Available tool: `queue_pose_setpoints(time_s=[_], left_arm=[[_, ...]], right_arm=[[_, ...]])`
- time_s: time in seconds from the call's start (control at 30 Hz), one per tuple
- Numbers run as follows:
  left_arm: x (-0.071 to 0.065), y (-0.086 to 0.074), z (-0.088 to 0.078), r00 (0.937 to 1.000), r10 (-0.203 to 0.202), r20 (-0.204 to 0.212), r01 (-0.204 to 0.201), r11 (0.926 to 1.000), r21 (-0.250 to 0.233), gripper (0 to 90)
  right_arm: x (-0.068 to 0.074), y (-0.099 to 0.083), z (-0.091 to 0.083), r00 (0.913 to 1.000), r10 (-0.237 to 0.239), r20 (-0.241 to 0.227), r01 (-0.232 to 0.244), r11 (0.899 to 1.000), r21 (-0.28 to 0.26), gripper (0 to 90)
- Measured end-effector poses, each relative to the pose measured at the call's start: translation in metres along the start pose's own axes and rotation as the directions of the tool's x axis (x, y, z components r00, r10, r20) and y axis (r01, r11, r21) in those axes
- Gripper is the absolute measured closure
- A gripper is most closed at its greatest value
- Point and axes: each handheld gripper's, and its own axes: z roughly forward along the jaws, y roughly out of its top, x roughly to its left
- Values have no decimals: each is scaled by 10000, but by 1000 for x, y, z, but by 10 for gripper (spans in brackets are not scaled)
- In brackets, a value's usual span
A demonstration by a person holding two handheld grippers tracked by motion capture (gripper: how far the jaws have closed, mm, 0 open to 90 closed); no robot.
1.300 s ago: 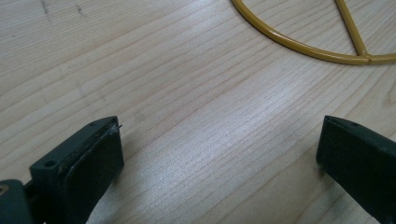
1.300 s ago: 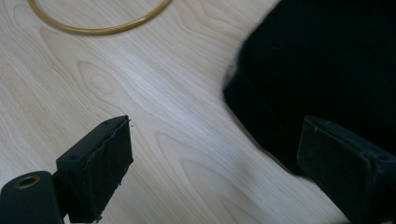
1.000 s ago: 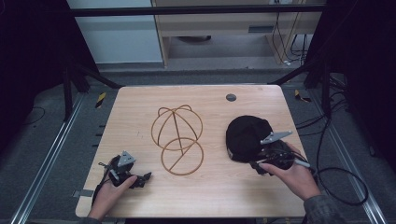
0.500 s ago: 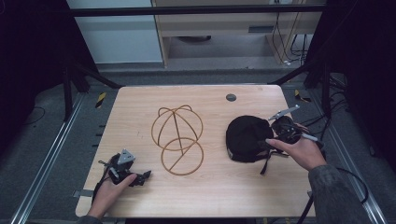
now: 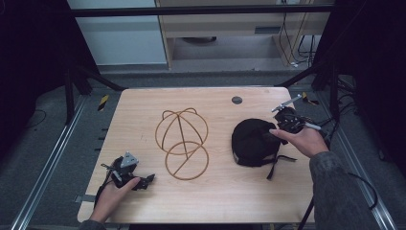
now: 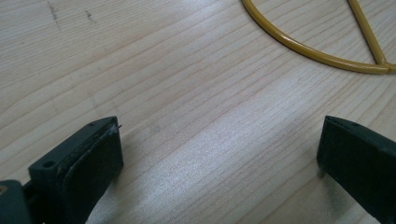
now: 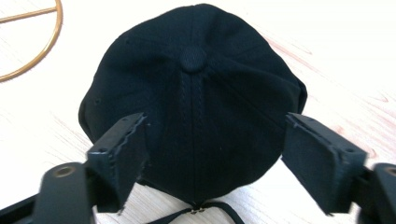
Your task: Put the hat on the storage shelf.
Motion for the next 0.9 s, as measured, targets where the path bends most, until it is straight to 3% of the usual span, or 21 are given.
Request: queue_pose_setpoints(time_s=[0.23,0.5,0.9], left_arm=[[0,0,0,10000,32,-3,-32,10000,18,0],[0,0,0,10000,26,14,-26,10000,10,0],[0,0,0,10000,26,13,-26,10000,6,0]], right_arm=[[3,14,4,9997,-229,7,229,9996,152,266],[11,37,17,9984,-568,62,564,9972,495,240],[11,45,40,9982,-605,-2,601,9918,1131,335]])
